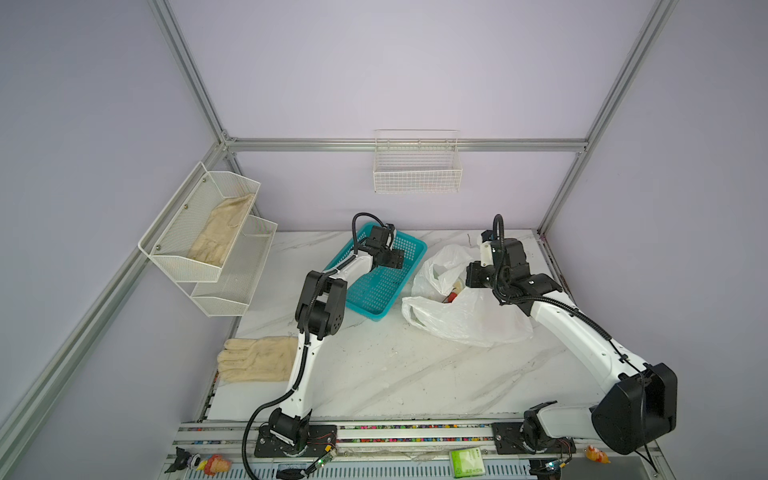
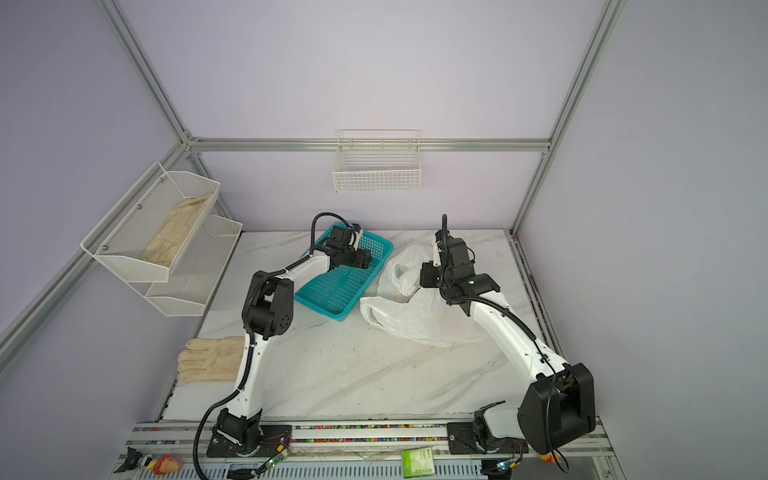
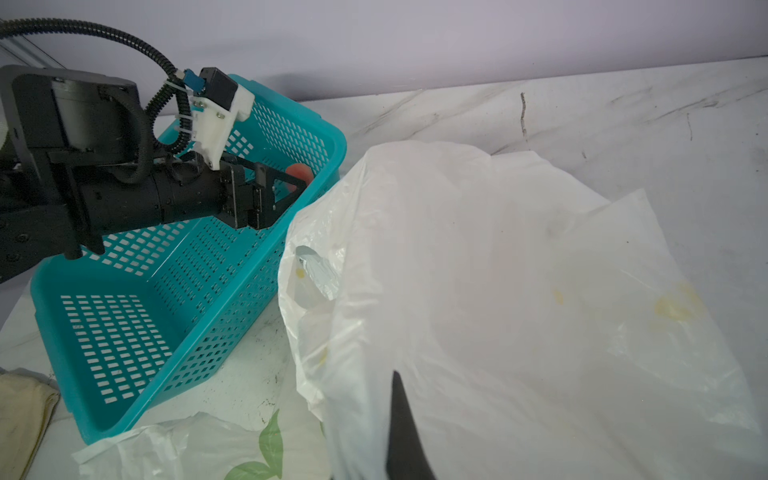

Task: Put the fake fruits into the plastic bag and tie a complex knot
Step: 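Lower the left gripper and grasp the last pink peach in the basket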

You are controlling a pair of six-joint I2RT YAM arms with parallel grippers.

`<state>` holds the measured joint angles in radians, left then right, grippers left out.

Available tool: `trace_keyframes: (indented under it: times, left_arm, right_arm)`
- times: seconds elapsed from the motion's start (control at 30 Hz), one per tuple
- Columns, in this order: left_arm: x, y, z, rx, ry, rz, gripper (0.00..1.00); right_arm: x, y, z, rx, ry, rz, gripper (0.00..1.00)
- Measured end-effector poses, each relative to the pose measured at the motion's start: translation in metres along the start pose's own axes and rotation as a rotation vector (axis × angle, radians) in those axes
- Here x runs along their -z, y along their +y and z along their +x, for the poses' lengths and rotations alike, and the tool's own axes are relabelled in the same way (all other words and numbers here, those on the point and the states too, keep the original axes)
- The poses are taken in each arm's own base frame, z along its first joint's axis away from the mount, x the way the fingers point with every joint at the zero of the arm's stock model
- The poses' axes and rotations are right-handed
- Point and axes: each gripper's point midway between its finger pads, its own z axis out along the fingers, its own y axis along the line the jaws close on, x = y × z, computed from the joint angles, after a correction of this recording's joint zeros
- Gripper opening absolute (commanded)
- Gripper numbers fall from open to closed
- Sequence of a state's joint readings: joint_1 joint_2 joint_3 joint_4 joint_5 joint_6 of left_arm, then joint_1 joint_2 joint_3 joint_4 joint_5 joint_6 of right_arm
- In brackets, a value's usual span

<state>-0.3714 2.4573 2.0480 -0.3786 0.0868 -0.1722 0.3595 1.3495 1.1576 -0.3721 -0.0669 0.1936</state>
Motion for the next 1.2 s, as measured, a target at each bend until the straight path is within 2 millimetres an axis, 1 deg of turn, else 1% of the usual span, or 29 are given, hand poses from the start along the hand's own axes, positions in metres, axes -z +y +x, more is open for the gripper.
trace_keyframes:
  times: [0.07, 0.1, 0.23, 0.33, 0.6, 0.77, 0.93, 1.0, 1.03, 1.07, 1.13, 1.2]
  left_arm:
    - [-0.007, -0.002, -0.005, -0.003, -0.003, 0.01, 0.75]
    - [-0.01, -0.002, -0.006, -0.002, -0.001, 0.012, 0.74]
    - [-0.016, -0.002, -0.006, -0.007, 0.008, 0.015, 0.67]
    - [-0.018, -0.002, -0.005, -0.01, 0.016, 0.016, 0.59]
    - [-0.018, -0.004, 0.0, -0.026, 0.037, 0.028, 0.45]
    - [-0.018, -0.004, 0.003, -0.031, 0.047, 0.027, 0.43]
    - [-0.015, -0.002, 0.001, -0.032, 0.046, 0.012, 0.41]
    - [-0.004, -0.002, -0.004, -0.032, 0.04, 0.005, 0.41]
    - [0.004, -0.003, -0.005, -0.031, 0.04, 0.006, 0.4]
    - [0.018, -0.005, -0.006, -0.029, 0.037, 0.012, 0.4]
    - [0.051, -0.013, -0.012, -0.024, 0.018, 0.036, 0.4]
    - [0.098, -0.026, -0.022, -0.025, -0.049, 0.08, 0.4]
  right_arm:
    - [0.0, 0.0, 0.0, 0.0, 0.0, 0.0, 0.0]
    - [0.0, 0.0, 0.0, 0.0, 0.0, 0.0, 0.0]
    - [0.0, 0.0, 0.0, 0.001, 0.0, -0.001, 0.0]
    - [0.0, 0.0, 0.0, 0.001, 0.0, -0.001, 0.0]
    - [0.0, 0.0, 0.0, 0.001, 0.001, -0.001, 0.0]
    - [0.0, 0.0, 0.0, 0.001, 0.001, -0.001, 0.0]
    - [0.0, 0.0, 0.0, 0.001, 0.0, 0.0, 0.0]
    - [0.0, 0.0, 0.0, 0.001, 0.001, 0.0, 0.0]
    - [0.0, 0.0, 0.0, 0.001, 0.001, 0.0, 0.0]
    - [0.0, 0.0, 0.001, 0.001, 0.003, 0.0, 0.0]
    - [0.0, 0.0, 0.001, 0.002, 0.004, -0.002, 0.0]
    - [0.0, 0.002, 0.002, 0.003, 0.007, -0.013, 0.0]
